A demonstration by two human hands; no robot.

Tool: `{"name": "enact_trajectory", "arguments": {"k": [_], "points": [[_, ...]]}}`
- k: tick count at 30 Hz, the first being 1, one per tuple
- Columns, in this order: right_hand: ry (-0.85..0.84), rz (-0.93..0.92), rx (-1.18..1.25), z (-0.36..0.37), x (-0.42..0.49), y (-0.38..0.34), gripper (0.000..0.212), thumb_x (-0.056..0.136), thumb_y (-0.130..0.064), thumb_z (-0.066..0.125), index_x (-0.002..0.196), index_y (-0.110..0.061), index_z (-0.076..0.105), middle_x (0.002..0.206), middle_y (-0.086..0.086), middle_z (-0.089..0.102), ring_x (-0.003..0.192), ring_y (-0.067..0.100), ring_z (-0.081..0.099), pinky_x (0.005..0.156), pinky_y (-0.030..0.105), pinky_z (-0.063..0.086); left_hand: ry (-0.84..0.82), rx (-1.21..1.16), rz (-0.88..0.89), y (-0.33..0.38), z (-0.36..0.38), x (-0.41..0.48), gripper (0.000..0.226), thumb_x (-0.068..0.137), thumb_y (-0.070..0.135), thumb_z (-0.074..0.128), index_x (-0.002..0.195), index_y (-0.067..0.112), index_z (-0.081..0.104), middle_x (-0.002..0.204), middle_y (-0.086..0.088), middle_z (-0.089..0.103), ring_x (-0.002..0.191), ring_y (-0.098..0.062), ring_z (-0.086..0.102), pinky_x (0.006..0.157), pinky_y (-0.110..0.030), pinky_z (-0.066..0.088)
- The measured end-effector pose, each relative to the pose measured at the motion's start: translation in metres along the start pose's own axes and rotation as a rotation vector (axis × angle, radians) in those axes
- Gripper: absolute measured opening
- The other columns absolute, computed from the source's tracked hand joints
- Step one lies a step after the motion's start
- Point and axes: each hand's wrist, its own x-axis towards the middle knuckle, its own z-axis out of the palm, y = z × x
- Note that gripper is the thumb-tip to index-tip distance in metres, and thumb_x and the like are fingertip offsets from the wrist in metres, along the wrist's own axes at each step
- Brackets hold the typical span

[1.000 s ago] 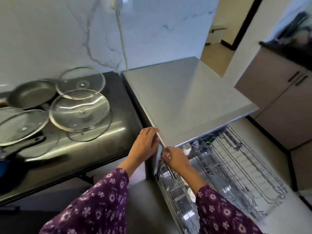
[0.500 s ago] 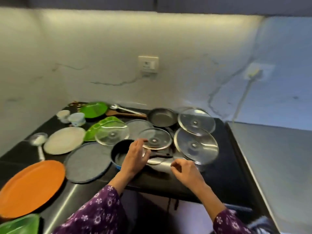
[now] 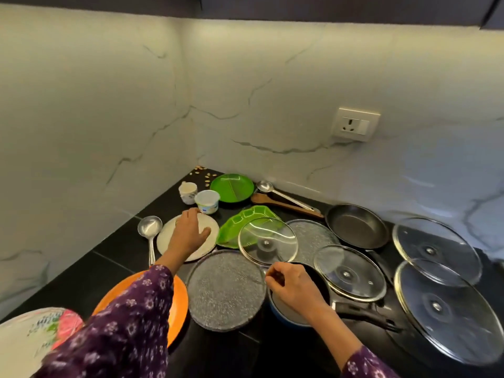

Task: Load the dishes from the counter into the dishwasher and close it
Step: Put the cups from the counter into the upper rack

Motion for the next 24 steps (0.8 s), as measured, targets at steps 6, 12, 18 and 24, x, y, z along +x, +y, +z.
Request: {"name": "enact_trajectory", "arguments": {"k": [6,12,18,24], "points": [[-0.027,-0.008,0.021,0.01,0.063,-0.009,0.011,0.086,-0.026,0.06,0.087,-0.018,0.067,0.08,-0.008,0.066,0.071,0.003,0.06,0.069,0.02,0.051,-0.054,0.036,-0.097,-0.028,0.013,0.067,0.061,0.084,0.032,0.067,0.13,0.003,0.039,0.131,-0.019,0.044,0.121,-0.035,0.041,0.101,-0.04,0.033],[-0.018,0.017,0.0,0.029,0.116,0.0,0.012,0.083,-0.031,0.06,0.085,-0.021,0.067,0.079,-0.009,0.065,0.072,0.005,0.059,0.07,0.026,0.052,-0.093,-0.032,-0.241,-0.054,0.041,0.132,0.048,0.093,0.016,0.052,0.137,0.007,0.034,0.139,-0.019,0.038,0.125,-0.039,0.038,0.101,-0.048,0.037],[-0.027,0.017,-0.002,0.053,0.155,0.002,0.01,0.084,-0.029,0.057,0.084,-0.023,0.065,0.078,-0.01,0.064,0.07,0.003,0.058,0.068,0.024,0.05,-0.056,0.116,-0.28,-0.085,0.05,0.196,0.06,0.093,0.027,0.053,0.144,0.011,0.026,0.146,-0.022,0.022,0.127,-0.044,0.03,0.103,-0.05,0.033],[-0.051,0.009,-0.03,0.068,0.176,0.001,0.013,0.088,-0.028,0.056,0.092,-0.02,0.066,0.084,-0.009,0.064,0.074,0.001,0.057,0.067,0.016,0.047,-0.105,0.034,-0.351,-0.107,0.064,0.236,0.07,0.089,0.041,0.057,0.147,0.02,0.024,0.146,-0.023,0.022,0.13,-0.045,0.026,0.105,-0.054,0.029]]}}
